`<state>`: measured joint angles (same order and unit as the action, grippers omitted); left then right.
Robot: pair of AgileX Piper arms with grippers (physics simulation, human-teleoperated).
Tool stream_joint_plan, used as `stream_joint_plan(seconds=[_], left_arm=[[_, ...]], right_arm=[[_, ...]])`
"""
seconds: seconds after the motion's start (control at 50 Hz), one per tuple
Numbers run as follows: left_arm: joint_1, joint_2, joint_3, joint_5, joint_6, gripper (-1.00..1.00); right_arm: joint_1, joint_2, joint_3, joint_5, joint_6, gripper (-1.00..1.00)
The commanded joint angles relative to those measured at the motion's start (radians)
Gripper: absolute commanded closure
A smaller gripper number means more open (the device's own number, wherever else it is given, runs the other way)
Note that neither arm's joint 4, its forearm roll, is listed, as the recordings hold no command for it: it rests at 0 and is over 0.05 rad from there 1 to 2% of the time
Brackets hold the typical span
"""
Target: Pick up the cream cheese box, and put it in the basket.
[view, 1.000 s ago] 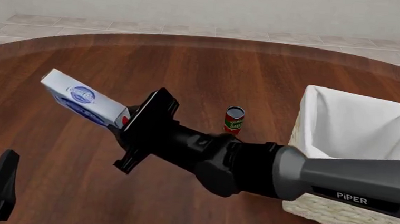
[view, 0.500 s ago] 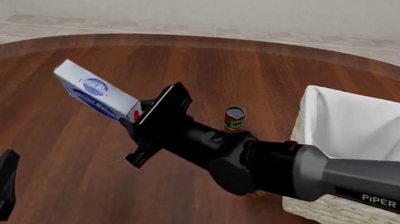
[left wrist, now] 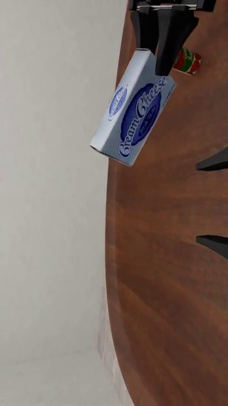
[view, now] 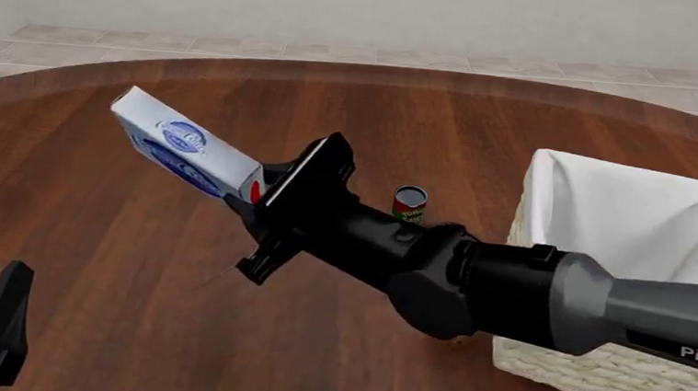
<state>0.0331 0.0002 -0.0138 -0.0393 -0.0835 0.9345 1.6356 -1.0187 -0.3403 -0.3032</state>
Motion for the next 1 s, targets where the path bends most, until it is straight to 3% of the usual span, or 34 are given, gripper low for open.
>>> stream_joint_plan(seconds=[0.02, 1.0], left_arm=[[-0.001, 0.000, 0.000, 0.000, 0.003, -1.00], [-0.003, 0.000, 0.003, -0.003, 0.013, -1.00]], right_arm=[[-0.012, -0.036, 0.008, 0.001, 0.011, 1.00], [-0.062, -0.168, 0.063, 0.037, -0.006, 1.00]])
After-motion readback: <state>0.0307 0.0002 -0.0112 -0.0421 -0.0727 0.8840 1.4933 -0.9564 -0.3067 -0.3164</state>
